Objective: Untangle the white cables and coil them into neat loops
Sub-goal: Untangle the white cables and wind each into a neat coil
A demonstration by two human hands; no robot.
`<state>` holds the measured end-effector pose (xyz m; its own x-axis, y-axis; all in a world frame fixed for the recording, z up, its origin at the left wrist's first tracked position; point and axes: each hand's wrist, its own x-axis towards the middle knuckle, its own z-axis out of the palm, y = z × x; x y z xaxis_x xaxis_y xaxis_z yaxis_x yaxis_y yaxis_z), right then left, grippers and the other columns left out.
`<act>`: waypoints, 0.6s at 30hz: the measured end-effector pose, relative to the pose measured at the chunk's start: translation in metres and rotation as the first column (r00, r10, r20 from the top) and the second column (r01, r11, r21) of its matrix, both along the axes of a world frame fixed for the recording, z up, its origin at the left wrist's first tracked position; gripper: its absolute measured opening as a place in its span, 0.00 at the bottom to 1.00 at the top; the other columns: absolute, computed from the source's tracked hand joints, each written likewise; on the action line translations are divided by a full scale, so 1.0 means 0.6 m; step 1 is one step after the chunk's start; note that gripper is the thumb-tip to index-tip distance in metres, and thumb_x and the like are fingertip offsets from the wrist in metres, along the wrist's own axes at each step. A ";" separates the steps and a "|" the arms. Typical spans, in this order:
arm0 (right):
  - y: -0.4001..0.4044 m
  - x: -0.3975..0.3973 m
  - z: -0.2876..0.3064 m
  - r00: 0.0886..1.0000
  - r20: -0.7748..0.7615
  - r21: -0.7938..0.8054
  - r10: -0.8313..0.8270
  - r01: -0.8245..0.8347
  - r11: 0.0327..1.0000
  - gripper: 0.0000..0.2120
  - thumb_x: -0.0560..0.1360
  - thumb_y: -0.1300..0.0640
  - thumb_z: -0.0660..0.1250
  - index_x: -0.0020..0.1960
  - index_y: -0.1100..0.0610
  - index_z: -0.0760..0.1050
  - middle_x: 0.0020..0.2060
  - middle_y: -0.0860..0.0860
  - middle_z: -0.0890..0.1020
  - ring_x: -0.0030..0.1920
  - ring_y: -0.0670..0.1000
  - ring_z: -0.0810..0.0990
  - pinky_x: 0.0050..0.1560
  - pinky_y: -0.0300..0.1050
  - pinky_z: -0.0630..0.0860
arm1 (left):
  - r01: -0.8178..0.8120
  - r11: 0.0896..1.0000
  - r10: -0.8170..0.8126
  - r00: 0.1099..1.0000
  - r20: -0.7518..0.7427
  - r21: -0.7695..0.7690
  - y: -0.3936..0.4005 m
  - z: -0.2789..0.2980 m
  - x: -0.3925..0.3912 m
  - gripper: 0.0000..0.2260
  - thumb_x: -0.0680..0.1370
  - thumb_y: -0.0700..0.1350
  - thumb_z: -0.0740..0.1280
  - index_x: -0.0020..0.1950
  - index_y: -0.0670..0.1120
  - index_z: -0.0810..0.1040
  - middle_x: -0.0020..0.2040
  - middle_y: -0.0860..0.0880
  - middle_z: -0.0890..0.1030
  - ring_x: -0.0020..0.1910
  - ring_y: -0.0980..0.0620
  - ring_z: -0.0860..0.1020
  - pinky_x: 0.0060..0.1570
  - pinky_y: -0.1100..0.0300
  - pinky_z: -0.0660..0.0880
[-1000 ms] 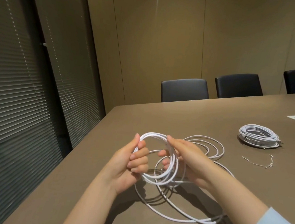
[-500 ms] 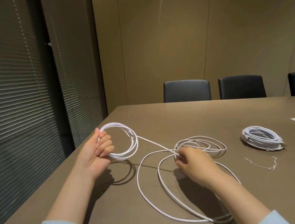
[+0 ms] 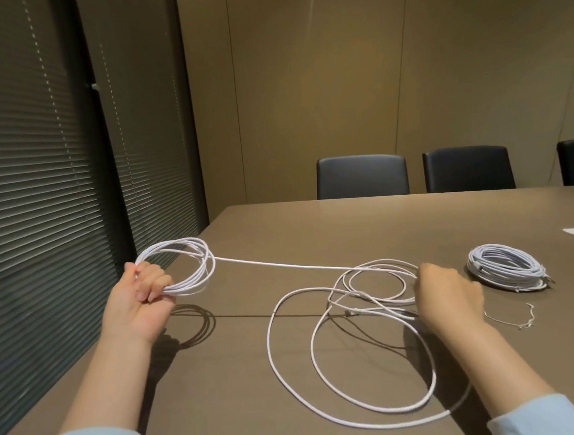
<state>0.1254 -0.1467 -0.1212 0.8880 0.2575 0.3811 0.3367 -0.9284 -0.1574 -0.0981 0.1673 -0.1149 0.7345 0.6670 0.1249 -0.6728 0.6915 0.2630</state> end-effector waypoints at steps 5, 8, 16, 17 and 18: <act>-0.006 0.001 0.011 0.958 0.000 0.564 0.287 -0.237 0.791 0.14 0.72 0.45 0.72 0.39 0.55 0.76 0.28 0.51 0.81 0.36 0.53 0.82 0.34 0.44 0.70 | -0.081 0.997 0.082 0.993 -0.087 0.016 0.003 -0.008 0.008 0.21 0.84 0.53 0.52 0.33 0.48 0.65 0.23 0.55 0.60 0.18 0.56 0.58 0.19 0.66 0.57; 0.011 -0.030 0.023 0.907 0.071 0.599 0.415 -0.372 0.709 0.11 0.73 0.46 0.72 0.39 0.53 0.77 0.24 0.49 0.80 0.27 0.46 0.78 0.32 0.42 0.71 | -0.084 0.994 0.095 0.982 -0.164 0.072 -0.006 -0.005 0.018 0.21 0.84 0.55 0.51 0.34 0.49 0.65 0.23 0.55 0.59 0.18 0.55 0.57 0.18 0.65 0.57; 0.050 -0.110 0.038 0.744 0.187 0.689 0.642 -0.565 0.454 0.07 0.71 0.50 0.75 0.36 0.51 0.81 0.22 0.44 0.74 0.26 0.43 0.71 0.31 0.33 0.66 | 0.002 0.938 0.121 0.935 -0.333 0.346 -0.066 0.018 0.042 0.20 0.83 0.57 0.52 0.35 0.48 0.66 0.23 0.54 0.59 0.18 0.57 0.56 0.19 0.67 0.54; 0.056 -0.124 0.037 0.716 0.212 0.718 0.665 -0.575 0.392 0.06 0.71 0.50 0.75 0.37 0.51 0.81 0.24 0.44 0.77 0.27 0.43 0.74 0.33 0.35 0.69 | 0.016 0.921 0.133 0.926 -0.354 0.389 -0.077 0.023 0.046 0.20 0.83 0.57 0.52 0.35 0.48 0.66 0.23 0.54 0.59 0.18 0.58 0.56 0.18 0.66 0.54; 0.062 -0.137 0.036 0.698 0.253 0.732 0.669 -0.591 0.339 0.06 0.71 0.51 0.74 0.38 0.51 0.81 0.26 0.45 0.80 0.29 0.43 0.76 0.34 0.38 0.70 | 0.030 0.901 0.146 0.918 -0.369 0.432 -0.087 0.027 0.049 0.20 0.83 0.57 0.52 0.36 0.48 0.66 0.24 0.53 0.58 0.18 0.58 0.56 0.18 0.66 0.54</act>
<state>0.0430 -0.1095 -0.0995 0.6221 0.4297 0.6544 0.7200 0.0144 -0.6939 -0.0688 0.1148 -0.0989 0.7436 0.6577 0.1203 -0.4929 0.4177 0.7633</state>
